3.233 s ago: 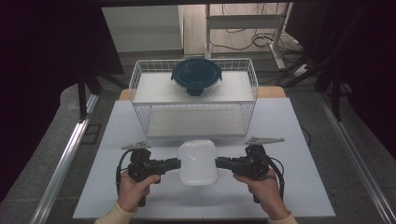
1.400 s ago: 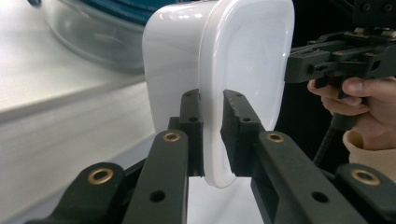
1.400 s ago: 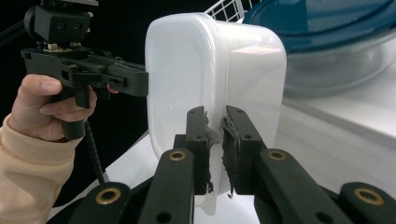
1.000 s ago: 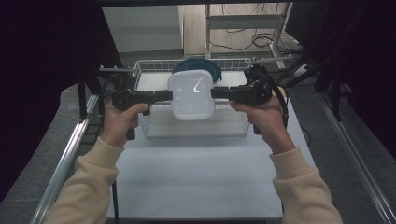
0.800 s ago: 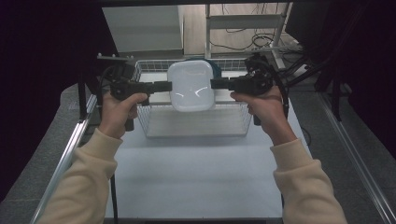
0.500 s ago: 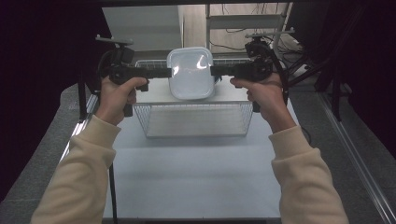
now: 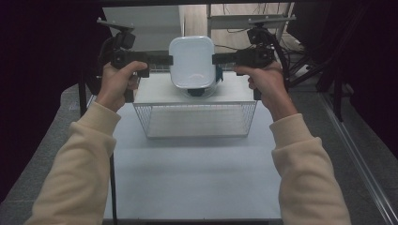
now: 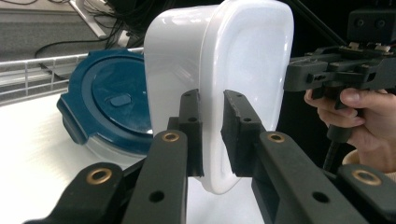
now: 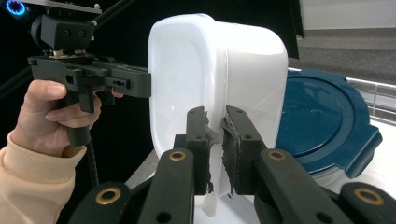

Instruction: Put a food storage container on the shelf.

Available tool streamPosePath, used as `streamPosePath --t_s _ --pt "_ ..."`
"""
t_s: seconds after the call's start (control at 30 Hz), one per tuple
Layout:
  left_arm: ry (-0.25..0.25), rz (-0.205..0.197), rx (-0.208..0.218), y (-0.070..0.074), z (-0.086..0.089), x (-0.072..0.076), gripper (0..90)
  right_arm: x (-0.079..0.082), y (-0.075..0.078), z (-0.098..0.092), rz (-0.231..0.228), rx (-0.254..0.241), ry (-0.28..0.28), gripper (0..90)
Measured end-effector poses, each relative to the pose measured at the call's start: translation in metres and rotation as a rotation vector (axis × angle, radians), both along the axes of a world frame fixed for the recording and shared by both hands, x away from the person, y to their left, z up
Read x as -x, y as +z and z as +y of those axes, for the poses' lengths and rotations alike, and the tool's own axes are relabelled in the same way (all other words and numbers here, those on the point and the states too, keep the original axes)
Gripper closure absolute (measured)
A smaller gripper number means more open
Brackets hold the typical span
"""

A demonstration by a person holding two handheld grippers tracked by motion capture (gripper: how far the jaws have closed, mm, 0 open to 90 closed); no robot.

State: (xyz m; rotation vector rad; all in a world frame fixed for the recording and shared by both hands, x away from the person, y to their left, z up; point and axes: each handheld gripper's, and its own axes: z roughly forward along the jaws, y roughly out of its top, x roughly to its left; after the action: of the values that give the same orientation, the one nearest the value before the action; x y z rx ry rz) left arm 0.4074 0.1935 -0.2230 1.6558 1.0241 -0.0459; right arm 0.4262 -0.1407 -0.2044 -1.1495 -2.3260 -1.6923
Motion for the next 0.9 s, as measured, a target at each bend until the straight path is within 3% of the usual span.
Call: streamPosePath --t_s 0.4,0.6,0.7,0.9 --pt "0.016 0.061 0.006 0.002 -0.002 -0.028 78.5 -0.025 0.009 0.002 0.068 0.024 -0.042 80.1" --pt "0.026 0.107 0.009 -0.006 0.001 -0.04 78.4 -0.042 -0.002 0.005 0.156 0.013 -0.052 80.0" --pt "0.035 0.116 -0.007 -0.009 0.0 -0.044 78.3 -0.046 -0.006 0.008 0.167 0.028 -0.069 79.6" --pt "0.046 0.14 0.052 -0.012 -0.003 -0.053 77.8 -0.06 -0.013 0.003 0.228 -0.004 -0.101 78.0"
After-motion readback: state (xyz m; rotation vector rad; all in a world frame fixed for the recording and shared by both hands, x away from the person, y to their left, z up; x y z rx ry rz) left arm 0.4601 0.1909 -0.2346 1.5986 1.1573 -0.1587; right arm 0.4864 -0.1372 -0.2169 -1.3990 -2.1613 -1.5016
